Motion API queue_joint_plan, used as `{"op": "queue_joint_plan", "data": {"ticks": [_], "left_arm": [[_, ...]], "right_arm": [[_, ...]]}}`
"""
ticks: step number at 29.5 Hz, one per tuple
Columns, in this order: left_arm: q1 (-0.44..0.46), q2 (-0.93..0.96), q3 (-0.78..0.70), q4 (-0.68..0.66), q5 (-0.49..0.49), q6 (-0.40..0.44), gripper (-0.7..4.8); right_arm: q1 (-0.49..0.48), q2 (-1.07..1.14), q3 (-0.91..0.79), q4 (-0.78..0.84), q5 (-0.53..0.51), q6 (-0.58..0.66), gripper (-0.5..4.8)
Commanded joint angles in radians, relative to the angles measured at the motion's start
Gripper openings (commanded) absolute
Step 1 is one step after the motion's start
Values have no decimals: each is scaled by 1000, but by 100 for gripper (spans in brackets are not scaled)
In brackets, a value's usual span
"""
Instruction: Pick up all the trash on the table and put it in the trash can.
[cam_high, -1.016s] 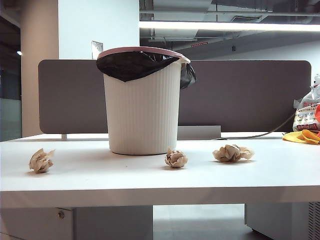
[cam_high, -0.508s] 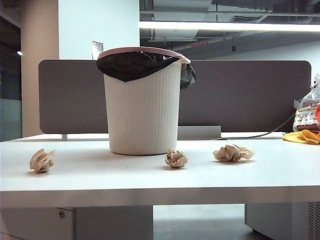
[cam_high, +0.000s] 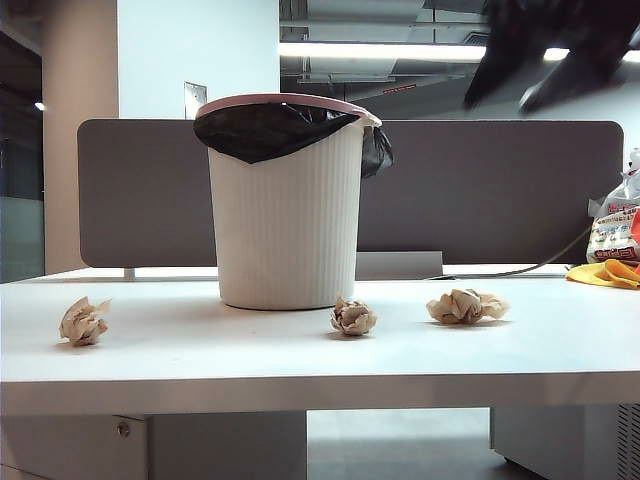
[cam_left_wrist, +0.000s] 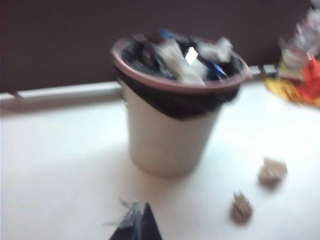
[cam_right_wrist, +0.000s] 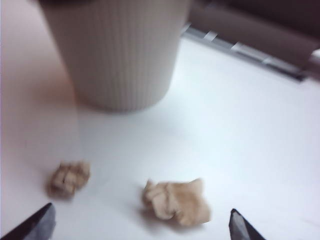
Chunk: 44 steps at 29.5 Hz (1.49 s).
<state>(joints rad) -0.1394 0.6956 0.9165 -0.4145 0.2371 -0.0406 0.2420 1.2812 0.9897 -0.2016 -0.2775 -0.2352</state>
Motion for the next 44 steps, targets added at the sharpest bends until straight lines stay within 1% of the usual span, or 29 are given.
{"op": "queue_joint_plan", "data": {"ticks": [1,4,6,8,10,13,22,25,28,30,31,33,34,35,36,37,40,41,44], "left_arm": [[-141,57,0,-18,-152,50,-6],[-269,110,0,16,-257,49,-6],[-324,144,0,44,-307,50,-6],[-362,183,0,79,-330,50,-6],[-383,218,0,110,-323,46,-6],[-407,252,0,134,-323,41,-6],[-406,283,0,135,-331,53,-6],[-406,283,0,117,-330,57,-6],[-406,284,0,79,-332,80,-6],[-405,284,0,51,-346,95,-6],[-405,284,0,35,-360,95,-6],[-405,285,0,15,-374,95,-6],[-405,285,0,9,-374,95,-6],[-405,285,0,5,-375,95,-6],[-405,285,0,4,-376,96,-6],[-405,285,0,4,-376,97,-6],[-405,285,0,4,-376,97,-6],[-405,285,0,4,-376,97,-6],[-405,285,0,4,-376,97,-6]], "right_arm": [[25,74,4,5,42,-102,479],[28,152,4,51,58,-102,479],[33,204,4,105,53,-82,479],[33,257,4,161,38,-75,479],[33,300,4,193,30,-75,479],[36,357,4,228,31,-75,479],[45,504,4,319,32,-79,479],[45,531,4,348,28,-79,479],[45,549,4,392,27,-78,477],[45,561,4,416,28,-78,442],[45,564,4,421,27,-77,410],[45,573,5,423,27,-74,296],[45,574,4,416,28,-72,217],[45,576,4,410,27,-72,116],[45,576,4,406,27,-71,55],[45,576,4,401,27,-71,26],[45,575,6,395,27,-64,13],[45,569,11,384,28,-55,-8],[45,535,21,380,28,-48,-7]]}}
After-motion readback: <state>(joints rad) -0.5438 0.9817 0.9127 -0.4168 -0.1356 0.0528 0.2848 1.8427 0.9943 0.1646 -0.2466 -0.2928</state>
